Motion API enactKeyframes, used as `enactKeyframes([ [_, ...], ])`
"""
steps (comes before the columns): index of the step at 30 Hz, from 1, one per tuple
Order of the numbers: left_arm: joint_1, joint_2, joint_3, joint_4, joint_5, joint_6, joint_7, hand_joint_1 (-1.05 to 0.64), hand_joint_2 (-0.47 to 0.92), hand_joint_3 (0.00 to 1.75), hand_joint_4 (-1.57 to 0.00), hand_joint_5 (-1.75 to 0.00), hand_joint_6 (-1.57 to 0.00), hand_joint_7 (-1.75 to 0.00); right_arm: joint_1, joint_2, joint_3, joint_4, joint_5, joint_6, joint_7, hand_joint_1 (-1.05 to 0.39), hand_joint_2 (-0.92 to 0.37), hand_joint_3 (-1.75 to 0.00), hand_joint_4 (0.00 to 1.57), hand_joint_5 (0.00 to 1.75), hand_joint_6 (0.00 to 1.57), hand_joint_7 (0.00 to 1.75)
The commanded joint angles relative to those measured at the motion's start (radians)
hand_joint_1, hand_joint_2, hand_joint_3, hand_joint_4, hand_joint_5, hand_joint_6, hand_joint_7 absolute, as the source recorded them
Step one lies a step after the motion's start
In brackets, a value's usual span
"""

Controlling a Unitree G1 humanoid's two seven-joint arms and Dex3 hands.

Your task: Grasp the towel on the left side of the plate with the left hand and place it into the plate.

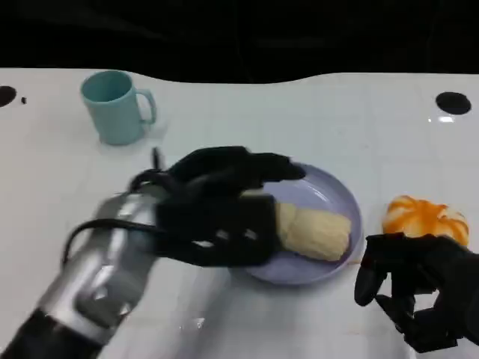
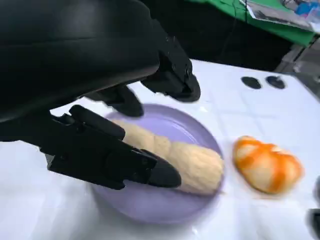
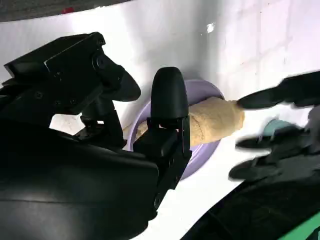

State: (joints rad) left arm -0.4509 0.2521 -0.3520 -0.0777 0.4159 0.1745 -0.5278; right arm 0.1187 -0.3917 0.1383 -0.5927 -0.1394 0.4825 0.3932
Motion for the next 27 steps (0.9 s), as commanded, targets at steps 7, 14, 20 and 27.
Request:
enactKeyframes([
  [7, 0.247, 0.004, 0.255, -0.268, -0.372, 0.174, -0.030, -0.22, 0.92, 0.30, -0.70, -1.16, -0.99, -0.25, -0.011, 0.003, -0.007, 0.002, 0.016, 0.014, -0.002, 0.03, -0.59, -1.06, 0.72, 1.75, 0.69, 1.46],
  [14, 0.414, -0.018, 0.364, -0.476, -0.531, 0.393, 0.024, -0.10, 0.53, 1.18, -0.70, -1.59, -0.76, -1.16, -0.017, 0.004, -0.003, 0.005, 0.015, 0.009, -0.003, 0.03, -0.58, -1.06, 0.72, 1.75, 0.69, 1.47],
  [20, 0.507, -0.016, 0.427, -0.599, -0.654, 0.574, 0.069, -0.04, 0.48, 1.36, -0.73, -1.73, -0.76, -1.40, -0.020, -0.002, -0.010, 0.007, 0.015, 0.008, 0.001, 0.03, -0.58, -1.06, 0.73, 1.75, 0.69, 1.46],
  [27, 0.513, -0.033, 0.447, -0.560, -0.723, 0.689, 0.141, -0.05, 0.48, 1.37, -0.85, -1.75, -0.81, -1.53, -0.008, -0.007, -0.031, 0.017, 0.028, -0.009, 0.005, 0.03, -0.58, -1.07, 0.72, 1.75, 0.69, 1.46],
])
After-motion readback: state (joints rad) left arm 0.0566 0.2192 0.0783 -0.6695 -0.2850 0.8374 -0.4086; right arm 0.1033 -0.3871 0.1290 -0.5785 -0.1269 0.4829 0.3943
